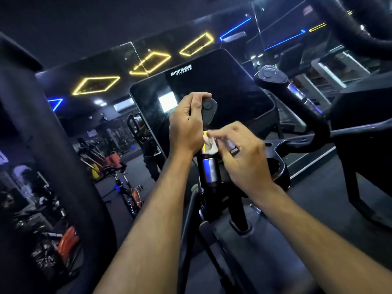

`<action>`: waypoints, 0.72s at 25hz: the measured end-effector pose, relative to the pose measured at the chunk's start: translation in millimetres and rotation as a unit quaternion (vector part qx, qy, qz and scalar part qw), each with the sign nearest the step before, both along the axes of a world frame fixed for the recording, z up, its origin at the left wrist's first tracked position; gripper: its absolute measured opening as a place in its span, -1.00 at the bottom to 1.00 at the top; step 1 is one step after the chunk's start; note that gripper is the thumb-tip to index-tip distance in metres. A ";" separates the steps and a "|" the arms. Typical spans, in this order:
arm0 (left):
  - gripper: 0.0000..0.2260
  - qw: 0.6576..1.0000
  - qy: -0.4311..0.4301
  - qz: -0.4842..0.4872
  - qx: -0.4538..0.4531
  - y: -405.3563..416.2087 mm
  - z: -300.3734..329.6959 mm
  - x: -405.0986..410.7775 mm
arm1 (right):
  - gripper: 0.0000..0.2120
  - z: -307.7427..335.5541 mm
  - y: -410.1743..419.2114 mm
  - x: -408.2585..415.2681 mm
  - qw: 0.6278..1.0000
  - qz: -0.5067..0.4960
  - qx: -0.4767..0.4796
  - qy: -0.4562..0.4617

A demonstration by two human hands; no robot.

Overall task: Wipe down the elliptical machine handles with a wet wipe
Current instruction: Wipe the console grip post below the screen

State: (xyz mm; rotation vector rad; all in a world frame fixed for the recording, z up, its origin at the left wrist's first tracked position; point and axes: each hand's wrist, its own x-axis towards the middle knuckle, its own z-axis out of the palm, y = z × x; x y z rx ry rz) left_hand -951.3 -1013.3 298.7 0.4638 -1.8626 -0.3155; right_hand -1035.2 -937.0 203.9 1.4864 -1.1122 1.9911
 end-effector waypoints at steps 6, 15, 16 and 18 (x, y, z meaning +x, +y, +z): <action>-0.69 0.999 0.029 -0.024 0.008 -4.1 -3.6 -2.0 | -0.80 -69.1 21.2 28.7 0.999 0.002 -0.034 -0.030; -0.68 0.997 0.024 -0.073 0.020 -6.8 -2.0 -1.4 | -0.91 23.1 -0.2 10.0 0.999 -0.005 -0.034 -0.039; -0.69 0.995 0.021 -0.095 0.027 -8.3 -1.2 -0.6 | -0.90 24.7 -0.9 8.6 0.999 -0.016 -0.019 -0.024; -0.71 0.990 0.012 -0.134 0.039 -11.6 -0.5 1.8 | -0.91 8.0 8.1 11.4 0.999 -0.022 0.014 0.018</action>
